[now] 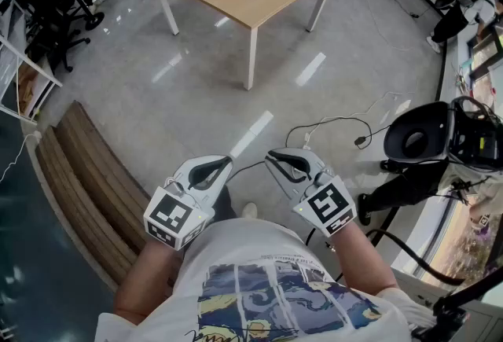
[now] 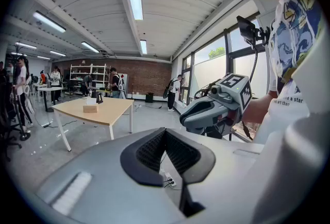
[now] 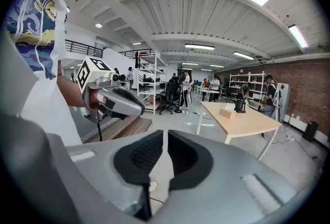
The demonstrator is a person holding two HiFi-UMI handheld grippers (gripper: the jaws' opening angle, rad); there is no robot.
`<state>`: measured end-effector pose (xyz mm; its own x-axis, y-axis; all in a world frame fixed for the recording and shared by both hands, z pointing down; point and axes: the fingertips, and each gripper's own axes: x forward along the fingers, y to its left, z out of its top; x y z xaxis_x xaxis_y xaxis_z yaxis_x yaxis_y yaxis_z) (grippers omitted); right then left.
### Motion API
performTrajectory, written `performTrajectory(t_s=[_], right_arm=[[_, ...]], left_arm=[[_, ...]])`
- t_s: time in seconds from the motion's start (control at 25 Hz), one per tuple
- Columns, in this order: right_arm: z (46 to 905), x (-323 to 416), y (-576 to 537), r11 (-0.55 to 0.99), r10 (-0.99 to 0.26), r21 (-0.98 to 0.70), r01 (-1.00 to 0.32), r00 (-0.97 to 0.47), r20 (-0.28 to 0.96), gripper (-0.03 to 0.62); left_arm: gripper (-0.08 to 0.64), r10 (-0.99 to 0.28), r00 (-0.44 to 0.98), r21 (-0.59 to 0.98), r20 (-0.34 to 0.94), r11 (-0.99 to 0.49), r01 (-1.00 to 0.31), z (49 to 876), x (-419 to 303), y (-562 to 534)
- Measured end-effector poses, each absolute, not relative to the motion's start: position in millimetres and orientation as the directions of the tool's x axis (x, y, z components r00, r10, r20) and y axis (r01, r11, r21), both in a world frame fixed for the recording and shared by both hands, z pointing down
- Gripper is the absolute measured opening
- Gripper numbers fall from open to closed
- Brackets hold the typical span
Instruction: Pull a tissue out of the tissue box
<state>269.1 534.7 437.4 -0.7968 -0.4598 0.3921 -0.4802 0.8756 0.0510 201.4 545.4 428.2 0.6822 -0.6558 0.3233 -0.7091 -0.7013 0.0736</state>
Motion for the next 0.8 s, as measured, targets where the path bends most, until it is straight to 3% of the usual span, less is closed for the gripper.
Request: performTrajectory(t_s=[0.8], right_arm=[[465.8,234.1,454.6,0.889,-0.409,-0.006,-0.458,-0.799,0.440,0.031]], left_arm=[[0.000,-0.670,0.659,0.139,0.342,-0.657,-0.741,444.6,147.9,467.6]])
